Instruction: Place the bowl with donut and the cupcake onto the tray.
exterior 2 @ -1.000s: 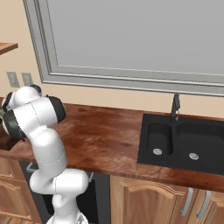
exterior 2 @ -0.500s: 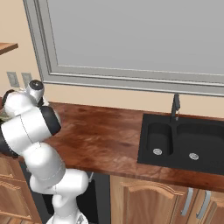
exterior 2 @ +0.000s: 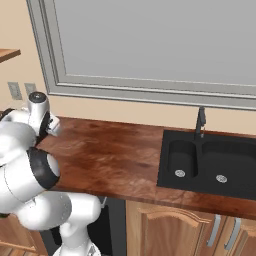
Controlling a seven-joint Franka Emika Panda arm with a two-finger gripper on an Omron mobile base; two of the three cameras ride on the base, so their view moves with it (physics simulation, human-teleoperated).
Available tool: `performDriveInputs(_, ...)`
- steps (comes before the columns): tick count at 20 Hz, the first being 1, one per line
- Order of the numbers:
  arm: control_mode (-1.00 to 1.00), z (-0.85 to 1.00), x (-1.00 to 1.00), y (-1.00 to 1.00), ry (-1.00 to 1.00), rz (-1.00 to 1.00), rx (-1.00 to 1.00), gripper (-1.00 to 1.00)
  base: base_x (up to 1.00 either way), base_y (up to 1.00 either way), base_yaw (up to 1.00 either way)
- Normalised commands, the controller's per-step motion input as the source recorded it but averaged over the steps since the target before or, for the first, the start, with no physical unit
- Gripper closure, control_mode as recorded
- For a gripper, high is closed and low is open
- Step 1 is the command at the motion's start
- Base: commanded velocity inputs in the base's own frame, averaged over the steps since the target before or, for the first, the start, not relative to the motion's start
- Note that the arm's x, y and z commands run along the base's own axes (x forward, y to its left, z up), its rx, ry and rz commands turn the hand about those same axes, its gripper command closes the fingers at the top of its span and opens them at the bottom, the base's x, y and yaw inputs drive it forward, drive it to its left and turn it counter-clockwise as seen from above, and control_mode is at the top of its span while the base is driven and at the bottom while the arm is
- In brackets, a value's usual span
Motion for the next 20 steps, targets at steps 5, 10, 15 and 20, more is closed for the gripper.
performDriveInputs(5,-1.00,0.15,-0.41,-0.55,0.00,0.00,-0.16,-1.00,0.00,0.00,0.00)
performDriveInputs(10,-1.00,0.13,-0.26,-0.62,0.00,0.00,-0.13,-1.00,0.00,0.00,0.00)
performDriveInputs(15,-1.00,0.20,-0.39,-0.67,0.00,0.00,-0.11,-1.00,0.00,0.00,0.00)
performDriveInputs(20,-1.00,0.25,-0.55,-0.60,0.00,0.00,-0.10,-1.00,0.00,0.00,0.00)
